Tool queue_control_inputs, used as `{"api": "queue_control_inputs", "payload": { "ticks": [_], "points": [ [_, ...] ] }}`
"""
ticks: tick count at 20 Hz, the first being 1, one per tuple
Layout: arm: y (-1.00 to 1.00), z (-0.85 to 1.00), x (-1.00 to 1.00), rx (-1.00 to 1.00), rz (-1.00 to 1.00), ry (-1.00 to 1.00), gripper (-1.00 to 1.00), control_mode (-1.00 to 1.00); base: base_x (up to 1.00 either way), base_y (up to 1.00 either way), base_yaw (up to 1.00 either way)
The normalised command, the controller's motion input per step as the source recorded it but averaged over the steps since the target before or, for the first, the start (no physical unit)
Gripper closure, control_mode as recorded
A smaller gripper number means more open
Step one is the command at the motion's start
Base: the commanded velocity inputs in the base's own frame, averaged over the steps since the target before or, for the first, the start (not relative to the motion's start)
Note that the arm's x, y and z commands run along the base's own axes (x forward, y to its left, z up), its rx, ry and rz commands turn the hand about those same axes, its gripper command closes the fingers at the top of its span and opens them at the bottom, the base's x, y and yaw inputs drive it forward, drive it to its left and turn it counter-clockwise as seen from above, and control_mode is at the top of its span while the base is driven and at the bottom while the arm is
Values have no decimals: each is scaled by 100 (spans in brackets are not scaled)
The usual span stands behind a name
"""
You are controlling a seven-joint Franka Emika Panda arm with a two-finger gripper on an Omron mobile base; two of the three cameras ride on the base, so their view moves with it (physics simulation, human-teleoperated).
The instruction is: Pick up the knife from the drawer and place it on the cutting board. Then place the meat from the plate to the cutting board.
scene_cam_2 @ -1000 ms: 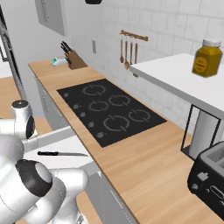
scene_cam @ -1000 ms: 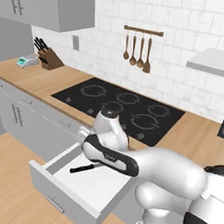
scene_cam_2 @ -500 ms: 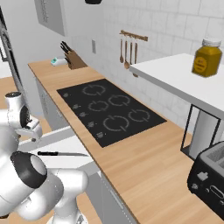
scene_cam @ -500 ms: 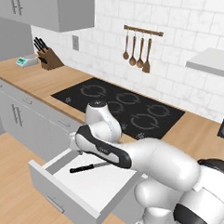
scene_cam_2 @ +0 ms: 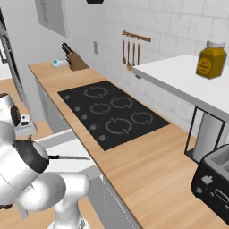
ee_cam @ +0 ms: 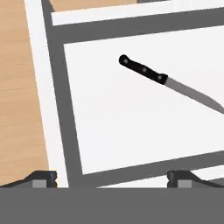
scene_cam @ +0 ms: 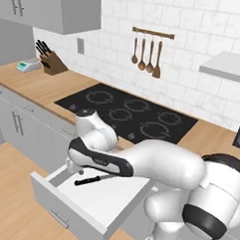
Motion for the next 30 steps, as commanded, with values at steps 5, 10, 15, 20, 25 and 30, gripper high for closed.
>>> {"api": "queue_control_inputs", "payload": {
  "ticks": [5,10,15,20,25,30],
  "points": [
    [-45,-44,-2,-2,83,-15,-100,-100,0,0,0],
    [-45,-27,51,1,43,24,-100,-100,0,0,0],
    [-9,-28,57,0,28,39,-100,-100,0,0,0],
    [16,-42,24,-8,18,7,-100,-100,0,0,0],
    [2,-20,4,-2,6,-1,-100,-100,0,0,0],
    [3,-35,2,0,0,-10,-100,-100,0,0,0]
  ]
}}
